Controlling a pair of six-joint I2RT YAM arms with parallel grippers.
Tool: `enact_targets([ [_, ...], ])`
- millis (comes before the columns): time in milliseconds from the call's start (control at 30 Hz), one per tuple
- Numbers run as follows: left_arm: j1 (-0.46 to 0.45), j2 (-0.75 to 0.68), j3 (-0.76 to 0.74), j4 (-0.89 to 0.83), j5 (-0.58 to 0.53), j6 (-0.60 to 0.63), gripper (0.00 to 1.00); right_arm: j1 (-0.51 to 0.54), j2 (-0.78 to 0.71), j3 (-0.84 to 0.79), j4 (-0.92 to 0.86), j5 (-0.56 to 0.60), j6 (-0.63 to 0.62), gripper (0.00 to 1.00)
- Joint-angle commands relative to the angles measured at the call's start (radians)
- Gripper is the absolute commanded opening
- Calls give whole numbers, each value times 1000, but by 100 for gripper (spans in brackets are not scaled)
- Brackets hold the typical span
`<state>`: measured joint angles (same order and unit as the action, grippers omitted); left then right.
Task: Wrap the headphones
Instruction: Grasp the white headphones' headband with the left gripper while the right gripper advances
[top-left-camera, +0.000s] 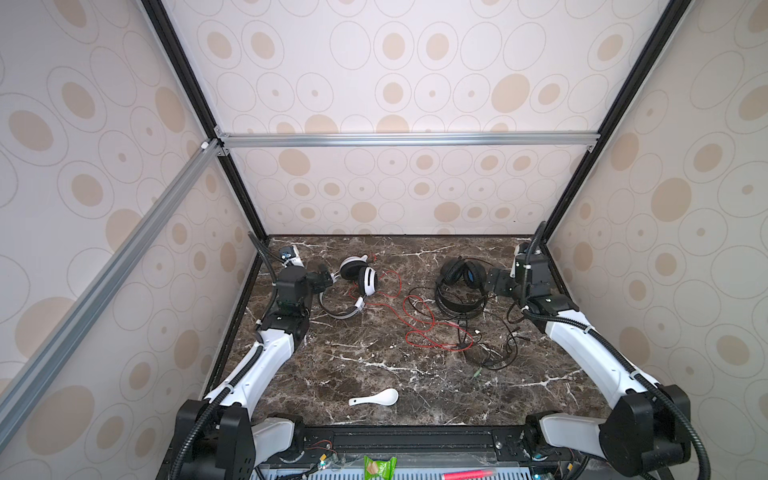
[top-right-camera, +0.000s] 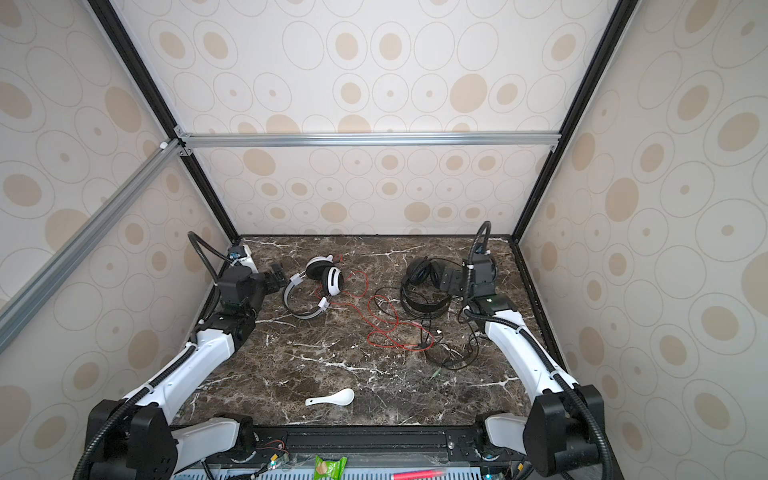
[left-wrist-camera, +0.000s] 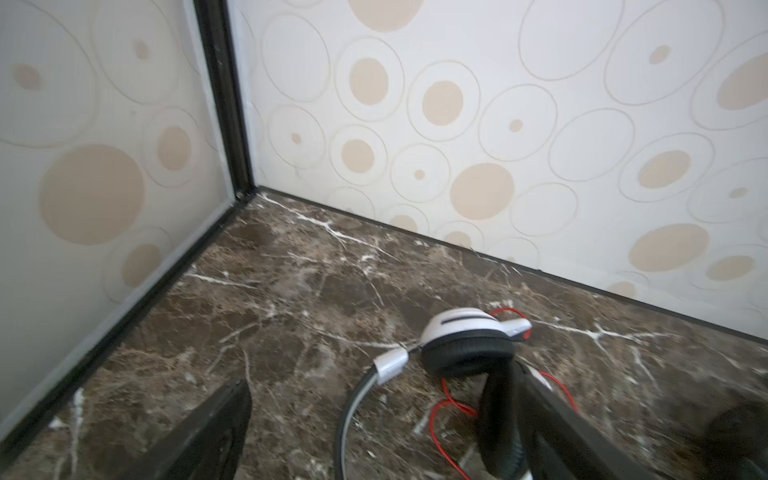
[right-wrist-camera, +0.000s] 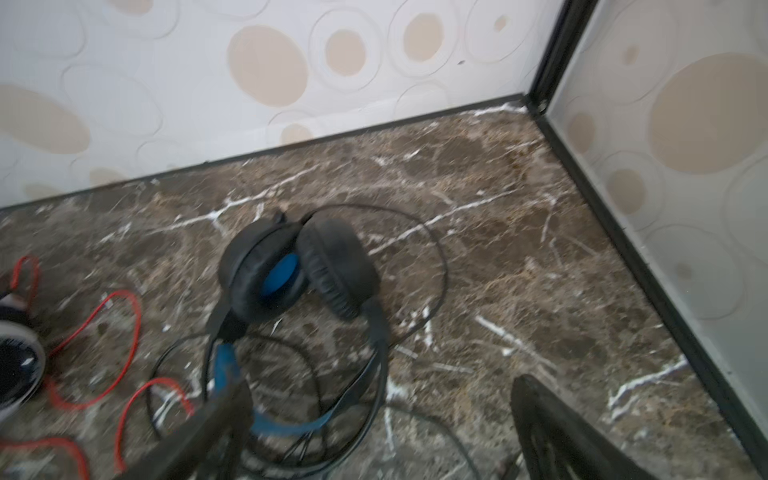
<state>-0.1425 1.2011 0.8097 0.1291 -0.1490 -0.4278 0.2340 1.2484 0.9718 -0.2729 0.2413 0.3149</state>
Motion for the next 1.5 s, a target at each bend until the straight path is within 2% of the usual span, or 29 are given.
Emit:
enact_targets([
  [0, -3, 44, 62, -334, 149, -120, 98, 111, -18, 35, -221, 16, 91, 100],
  [67, -3, 101, 100, -406, 162, -114, 98, 168, 11, 75, -266, 39, 112, 100],
  [200, -1, 213, 187, -531, 113, -122, 98, 266, 95, 159, -320, 75, 126, 100],
  [400, 29, 329, 207, -542, 157, -180, 98, 352, 186, 238, -323, 79, 141, 100],
  [567, 46, 443, 205, -482, 142, -204, 96, 390, 238, 287, -310, 58, 126, 100],
  [767, 58, 575, 291, -468, 145, -225, 89, 398, 253, 304, -299, 40, 106, 100],
  [1067, 58, 673, 310, -447, 105, -238, 71, 397, 242, 322, -293, 64, 74, 100],
  [1200, 58, 691, 327, -438, 82, -231, 55, 397, 224, 357, -317, 51, 42, 100],
  [1267, 58, 692, 331, -429, 74, -222, 44, 397, 199, 369, -321, 27, 15, 99],
  [1333, 59, 683, 334, -421, 65, -207, 27, 397, 162, 381, -336, 24, -8, 98],
  [1467, 58, 650, 340, -407, 23, -167, 7, 397, 88, 402, -361, 12, -65, 99],
])
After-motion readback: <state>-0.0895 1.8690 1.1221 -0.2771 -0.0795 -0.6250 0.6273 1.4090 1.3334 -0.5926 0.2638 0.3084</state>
